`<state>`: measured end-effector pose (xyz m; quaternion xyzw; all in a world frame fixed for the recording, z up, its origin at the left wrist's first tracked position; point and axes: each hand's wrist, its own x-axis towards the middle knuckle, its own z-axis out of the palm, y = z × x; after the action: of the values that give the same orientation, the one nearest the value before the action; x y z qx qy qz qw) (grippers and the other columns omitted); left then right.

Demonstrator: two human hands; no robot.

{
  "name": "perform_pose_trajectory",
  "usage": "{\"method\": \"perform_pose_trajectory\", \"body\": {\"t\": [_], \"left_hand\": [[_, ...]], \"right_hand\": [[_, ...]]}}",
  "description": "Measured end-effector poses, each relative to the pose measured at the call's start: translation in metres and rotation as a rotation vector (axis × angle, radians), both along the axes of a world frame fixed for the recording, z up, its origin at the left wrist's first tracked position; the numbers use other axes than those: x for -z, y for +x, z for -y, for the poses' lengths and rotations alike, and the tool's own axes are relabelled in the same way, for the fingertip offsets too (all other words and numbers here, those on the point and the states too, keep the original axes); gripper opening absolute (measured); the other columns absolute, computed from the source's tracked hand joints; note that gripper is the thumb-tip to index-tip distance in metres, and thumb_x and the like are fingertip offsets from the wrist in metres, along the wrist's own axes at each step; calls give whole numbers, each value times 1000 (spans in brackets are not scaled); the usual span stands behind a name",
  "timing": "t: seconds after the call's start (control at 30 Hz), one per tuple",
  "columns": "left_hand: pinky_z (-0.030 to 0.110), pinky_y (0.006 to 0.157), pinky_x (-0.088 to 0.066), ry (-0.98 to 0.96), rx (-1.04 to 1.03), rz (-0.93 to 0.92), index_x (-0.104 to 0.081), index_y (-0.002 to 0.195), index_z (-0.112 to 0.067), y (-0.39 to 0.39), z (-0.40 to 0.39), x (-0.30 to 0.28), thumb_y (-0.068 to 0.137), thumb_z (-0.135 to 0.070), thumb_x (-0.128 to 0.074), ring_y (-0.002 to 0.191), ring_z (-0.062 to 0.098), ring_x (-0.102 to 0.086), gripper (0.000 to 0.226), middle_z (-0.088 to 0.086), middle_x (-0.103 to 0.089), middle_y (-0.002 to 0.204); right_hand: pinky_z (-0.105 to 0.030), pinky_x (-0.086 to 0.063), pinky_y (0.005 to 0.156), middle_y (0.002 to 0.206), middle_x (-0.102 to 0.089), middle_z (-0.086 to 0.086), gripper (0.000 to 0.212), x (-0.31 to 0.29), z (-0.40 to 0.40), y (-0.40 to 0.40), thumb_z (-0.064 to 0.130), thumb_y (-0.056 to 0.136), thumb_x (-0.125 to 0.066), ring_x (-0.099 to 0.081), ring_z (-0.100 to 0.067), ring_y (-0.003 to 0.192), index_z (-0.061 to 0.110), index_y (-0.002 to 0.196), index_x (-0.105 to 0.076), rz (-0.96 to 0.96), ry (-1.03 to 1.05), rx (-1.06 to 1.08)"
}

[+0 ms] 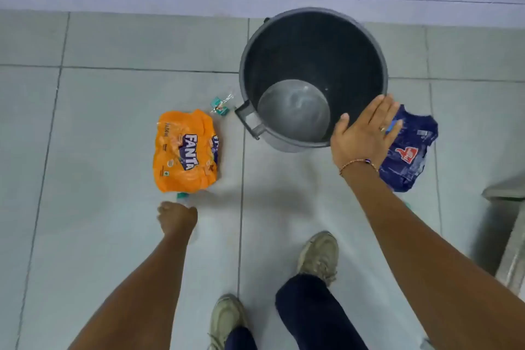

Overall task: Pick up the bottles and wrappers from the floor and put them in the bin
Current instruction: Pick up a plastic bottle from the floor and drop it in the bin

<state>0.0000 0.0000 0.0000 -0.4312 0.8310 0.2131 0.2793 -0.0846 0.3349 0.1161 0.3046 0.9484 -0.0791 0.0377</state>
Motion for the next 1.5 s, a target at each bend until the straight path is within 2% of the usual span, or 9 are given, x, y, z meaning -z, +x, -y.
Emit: {"method": "perform_pose_trajectory", "body": {"t": [0.23, 0.43, 0.57, 0.7, 0.83, 0.93, 1.2, 1.33, 1.5], "left_hand": [[46, 95, -43, 76, 1, 35, -47, 119, 12, 44, 5, 58, 83, -29, -70, 117, 44, -53, 59, 30, -56, 124], [38, 86, -48, 230, 80, 31, -49, 120, 3, 48, -33, 38, 81, -26, -74, 110, 38, -59, 55, 23, -62, 119], [33, 85, -48, 414, 8, -155, -51, 124, -6, 26, -73, -23, 79, -29, -75, 99, 25, -60, 56, 12, -64, 118], [32, 88, -46, 458, -210, -546, -50, 127, -11, -23, -102, -92, 86, -25, -69, 109, 27, -60, 48, 5, -61, 117], [10, 75, -50, 440, -228, -838, -46, 133, -13, -72, -127, -149, 88, -26, -66, 99, 10, -62, 51, 1, -62, 120], [2, 68, -49, 460, -158, -910, -48, 130, -18, -111, -157, -174, 85, -34, -68, 97, 8, -64, 52, -4, -63, 116], [25, 81, -44, 537, 165, -301, -43, 136, -12, -184, -236, -126, 86, -35, -67, 95, 15, -53, 60, 11, -59, 127], [31, 86, -46, 485, 292, -45, -42, 135, -11, -195, -250, -92, 86, -36, -66, 107, 25, -56, 60, 13, -55, 128], [35, 99, -43, 421, 405, 91, -37, 139, -4, -196, -260, -78, 91, -29, -61, 124, 33, -50, 60, 19, -48, 138]], "right_hand": [[-49, -2, 118, 159, -8, -18, 68, 23, -9, 2, 37, 95, -29, -4, -33, 147, 0, 149, -8, -113, 115, -23], [-48, -4, 118, 159, -9, -16, 67, 21, -7, 1, 37, 96, -28, -5, -33, 147, 3, 149, -8, -102, 110, -4], [-48, -4, 119, 159, -9, -18, 67, 4, -8, 0, 37, 97, -27, -5, -33, 147, 1, 149, -7, -17, 68, -24], [-47, -8, 120, 159, -8, -17, 62, -9, -32, -14, 34, 100, -25, -4, -32, 147, 1, 149, -5, 48, 27, -98], [-46, -11, 120, 160, -5, -15, 62, -14, -47, -28, 33, 100, -26, -3, -31, 148, 3, 149, -4, 100, -28, -183], [-45, -12, 120, 160, -5, -14, 62, -20, -57, -43, 34, 100, -25, -3, -30, 148, 4, 149, -4, 140, -38, -199], [-44, -14, 119, 160, -7, -14, 64, -11, -66, -71, 38, 100, -26, -5, -29, 148, 5, 149, -3, 127, -63, -241], [-39, -12, 118, 160, -9, -12, 66, 0, -67, -73, 41, 99, -30, -7, -28, 148, 8, 150, -3, 67, -109, -210], [-38, -14, 117, 160, -10, -11, 66, 6, -67, -71, 41, 98, -32, -8, -28, 148, 8, 150, -5, 2, -133, -212]]}}
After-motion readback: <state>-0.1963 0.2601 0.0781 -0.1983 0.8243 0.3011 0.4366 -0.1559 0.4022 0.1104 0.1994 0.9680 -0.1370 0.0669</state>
